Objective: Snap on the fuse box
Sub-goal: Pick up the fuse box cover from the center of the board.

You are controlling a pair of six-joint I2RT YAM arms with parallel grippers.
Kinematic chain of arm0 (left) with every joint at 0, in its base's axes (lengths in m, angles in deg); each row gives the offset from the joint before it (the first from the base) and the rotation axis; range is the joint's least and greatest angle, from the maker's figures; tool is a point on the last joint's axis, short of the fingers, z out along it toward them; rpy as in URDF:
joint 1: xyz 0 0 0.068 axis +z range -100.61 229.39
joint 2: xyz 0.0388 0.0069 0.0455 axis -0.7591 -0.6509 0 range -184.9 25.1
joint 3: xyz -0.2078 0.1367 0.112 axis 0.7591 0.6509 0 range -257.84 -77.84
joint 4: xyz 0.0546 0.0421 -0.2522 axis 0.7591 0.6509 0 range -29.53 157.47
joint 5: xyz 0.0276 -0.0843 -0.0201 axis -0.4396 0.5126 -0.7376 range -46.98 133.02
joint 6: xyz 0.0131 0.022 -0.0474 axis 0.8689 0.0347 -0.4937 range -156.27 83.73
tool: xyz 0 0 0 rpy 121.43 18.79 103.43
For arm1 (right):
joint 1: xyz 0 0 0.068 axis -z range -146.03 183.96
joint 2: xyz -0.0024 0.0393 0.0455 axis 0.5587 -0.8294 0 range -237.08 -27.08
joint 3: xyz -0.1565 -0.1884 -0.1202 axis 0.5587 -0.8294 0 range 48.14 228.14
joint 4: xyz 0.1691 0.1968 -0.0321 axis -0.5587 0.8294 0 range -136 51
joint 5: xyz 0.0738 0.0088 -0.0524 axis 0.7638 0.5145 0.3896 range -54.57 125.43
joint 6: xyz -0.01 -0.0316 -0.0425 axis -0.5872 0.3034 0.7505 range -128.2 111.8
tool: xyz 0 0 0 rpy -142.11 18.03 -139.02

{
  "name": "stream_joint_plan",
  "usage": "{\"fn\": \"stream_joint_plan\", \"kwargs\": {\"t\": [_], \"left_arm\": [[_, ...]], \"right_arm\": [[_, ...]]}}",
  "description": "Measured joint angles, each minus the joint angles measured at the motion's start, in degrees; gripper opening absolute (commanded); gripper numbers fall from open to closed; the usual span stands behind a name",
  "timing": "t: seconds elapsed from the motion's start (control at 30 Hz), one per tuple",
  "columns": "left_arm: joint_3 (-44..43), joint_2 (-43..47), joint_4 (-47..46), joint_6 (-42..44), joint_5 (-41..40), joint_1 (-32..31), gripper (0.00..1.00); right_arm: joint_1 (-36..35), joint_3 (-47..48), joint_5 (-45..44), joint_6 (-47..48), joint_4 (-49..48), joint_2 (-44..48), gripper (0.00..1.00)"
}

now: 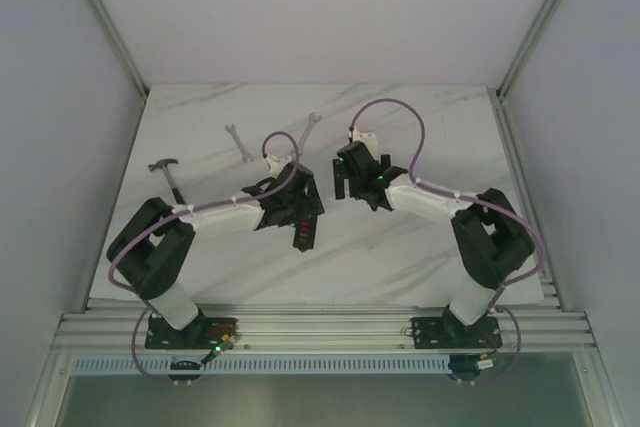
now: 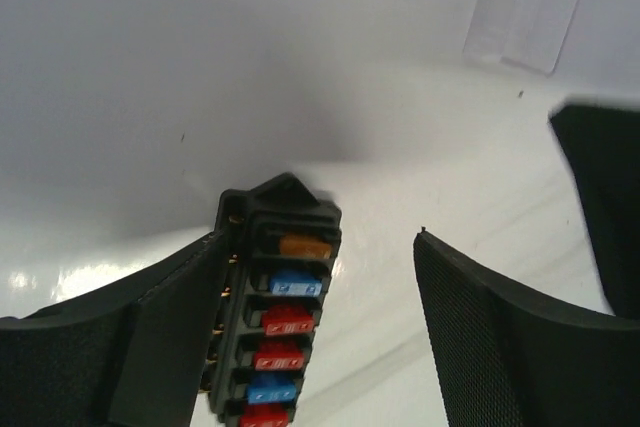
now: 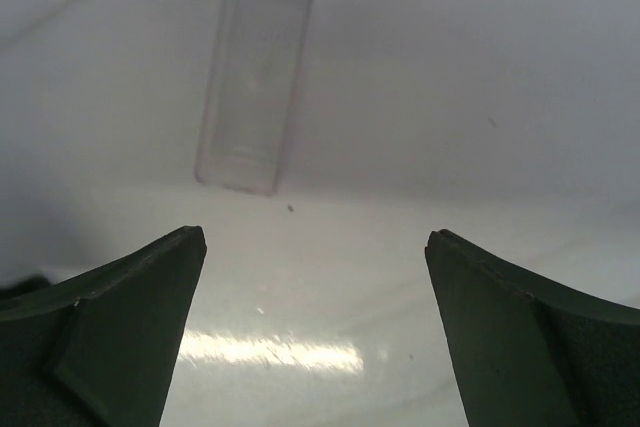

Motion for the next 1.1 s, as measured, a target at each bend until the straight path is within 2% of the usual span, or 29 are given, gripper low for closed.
{"fn": "stream_joint_plan", "kwargs": {"t": [0.2, 0.43, 0.57, 0.7, 0.8, 0.93, 1.1], "left_arm": [[5.7, 5.9, 0.7, -1.7, 4.2, -0.2, 0.86], [8.1, 6.4, -3.2, -3.4, 10.4, -2.4, 0.86], [9.8, 6.8, -6.2, -4.9, 13.2, -3.0, 0.87], [11.2, 7.6, -8.1, -6.0, 14.5, -2.9, 0.89], [12.5, 9.0, -8.8, -6.4, 14.7, -2.7, 0.88], [15.3, 12.7, -8.9, -5.4, 15.0, -1.4, 0.84], [16.7, 18.2, -6.4, 0.9, 15.2, -0.8, 0.70]], "right_arm": [[0.3, 8.8, 0.2, -0.2, -0.6, -8.0, 1.00], [0.4, 15.6, 0.3, -1.6, -0.2, -15.4, 0.97], [0.5, 16.5, -0.1, -2.6, 0.7, -17.3, 0.84], [0.5, 16.5, -0.2, -3.3, 1.8, -18.3, 0.58], [0.5, 16.5, -0.2, -3.8, 2.3, -18.6, 0.52], [0.5, 16.5, -0.2, -4.0, 2.5, -18.6, 0.38], [0.4, 15.8, 0.7, -4.1, 2.8, -17.6, 0.33]]}}
